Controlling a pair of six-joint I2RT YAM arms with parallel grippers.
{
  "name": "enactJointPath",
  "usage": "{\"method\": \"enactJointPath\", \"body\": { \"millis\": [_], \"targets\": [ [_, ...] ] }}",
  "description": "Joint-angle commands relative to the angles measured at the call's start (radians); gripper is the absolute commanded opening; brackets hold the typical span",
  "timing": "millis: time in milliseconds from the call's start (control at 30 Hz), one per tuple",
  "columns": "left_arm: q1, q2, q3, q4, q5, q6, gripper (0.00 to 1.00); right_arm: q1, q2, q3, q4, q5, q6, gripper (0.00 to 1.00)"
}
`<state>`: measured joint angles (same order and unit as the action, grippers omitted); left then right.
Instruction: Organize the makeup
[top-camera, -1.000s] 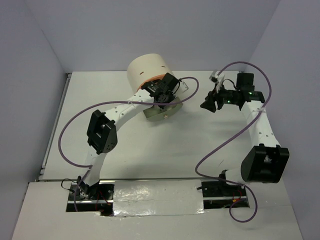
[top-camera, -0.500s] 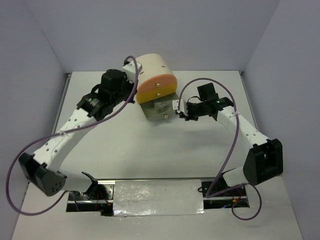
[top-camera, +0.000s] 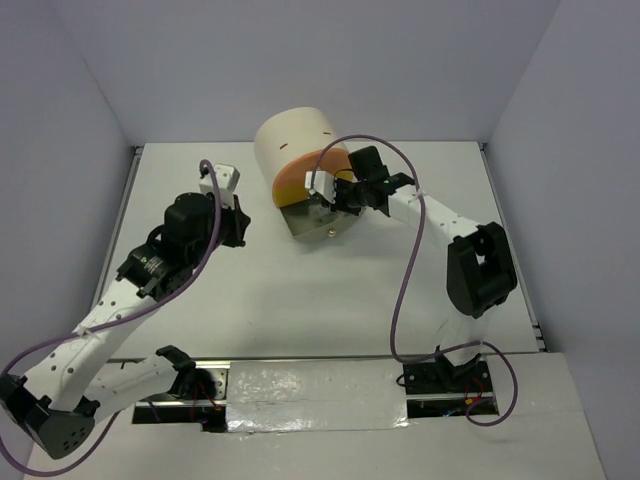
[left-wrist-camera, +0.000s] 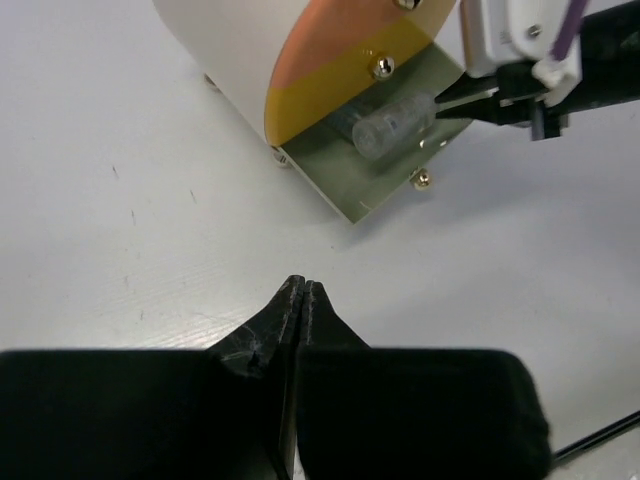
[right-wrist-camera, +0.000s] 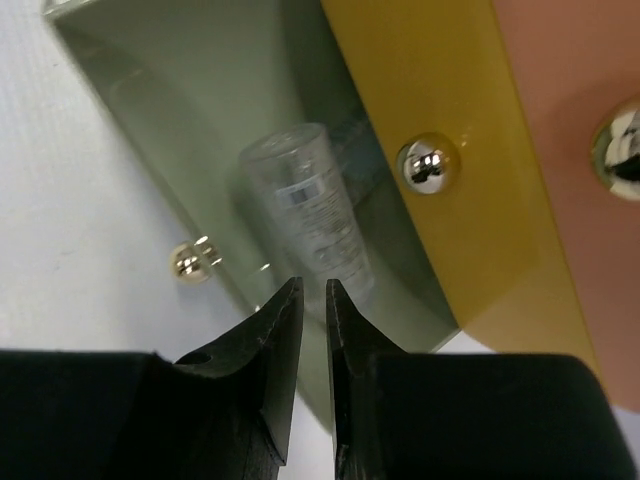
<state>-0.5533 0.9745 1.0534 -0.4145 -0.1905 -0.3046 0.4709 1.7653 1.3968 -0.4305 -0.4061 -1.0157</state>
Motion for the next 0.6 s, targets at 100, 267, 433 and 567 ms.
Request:
{"method": "enactJointPath", "body": {
  "millis": [100,267,433,567],
  "targets": [
    [0.006,-0.083,-0.015,0.025,-0.052,-0.067,0.11,0.018,0.063,0.087,0.070,0.042,-0.009,0.24],
    [0.006,-0.109,-0.029,0.007,-0.061,-0.085,0.12,0.031,0.095,0.076,0.113,0.061,-0.038,0.24],
    [0.006,-0.119,-0.029,-0.006,-0.064,-0.091,0.11,0.049,0.115,0.048,0.199,0.102,-0.027,0.23],
    [0.006,-0.120,-0.027,-0.009,-0.067,-0.093,0.12,0.052,0.117,0.039,0.223,0.113,-0.014,0.23]
  ]
}}
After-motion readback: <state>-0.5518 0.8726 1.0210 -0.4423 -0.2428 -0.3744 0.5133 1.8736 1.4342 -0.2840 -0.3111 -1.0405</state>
